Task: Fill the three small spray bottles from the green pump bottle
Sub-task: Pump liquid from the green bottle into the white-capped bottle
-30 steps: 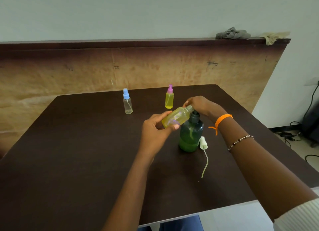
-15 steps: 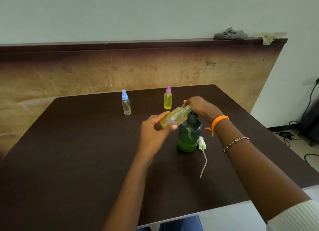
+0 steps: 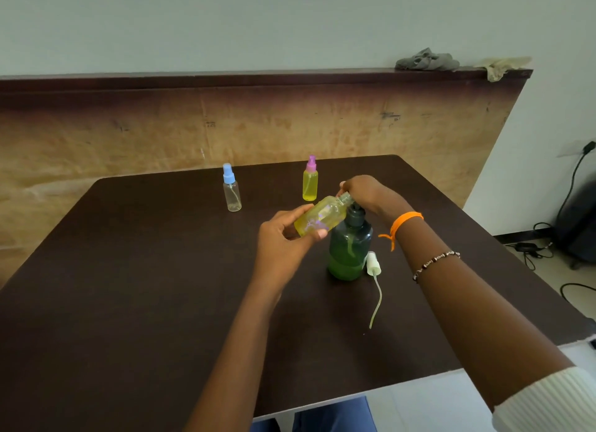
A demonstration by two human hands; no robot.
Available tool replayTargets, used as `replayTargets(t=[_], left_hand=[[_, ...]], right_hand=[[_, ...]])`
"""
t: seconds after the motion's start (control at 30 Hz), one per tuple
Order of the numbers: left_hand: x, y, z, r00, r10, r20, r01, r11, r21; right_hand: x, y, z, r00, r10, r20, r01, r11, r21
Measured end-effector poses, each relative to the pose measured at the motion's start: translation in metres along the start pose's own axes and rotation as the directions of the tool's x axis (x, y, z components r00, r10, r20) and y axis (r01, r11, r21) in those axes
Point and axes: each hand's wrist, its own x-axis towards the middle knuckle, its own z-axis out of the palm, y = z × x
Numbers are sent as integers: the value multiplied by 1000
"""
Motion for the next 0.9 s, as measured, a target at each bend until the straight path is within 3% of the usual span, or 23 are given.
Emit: replayTargets(t=[0.17, 0.27, 0.5, 0.8, 0.9], left_hand=[[0, -1, 0, 1000, -15, 7, 15, 1000, -7], [-1, 1, -2, 1000, -12, 13, 12, 1000, -19], [-1, 0, -1, 1000, -3, 13, 3, 999, -37], [-1, -2, -2, 1000, -12, 18, 13, 998, -57], [-1, 0, -2, 1000, -8, 20, 9, 998, -58]], right_hand=[[-7, -2, 2, 1000, -8, 1, 8, 998, -67], [-10, -6, -2, 1000, 2, 25, -3, 999, 49], [-7, -3, 1, 999, 20, -26, -17, 994, 109], [-19, -12, -3, 999, 48, 18, -50, 995, 85], [-25, -20, -11, 998, 24, 53, -22, 1000, -20]])
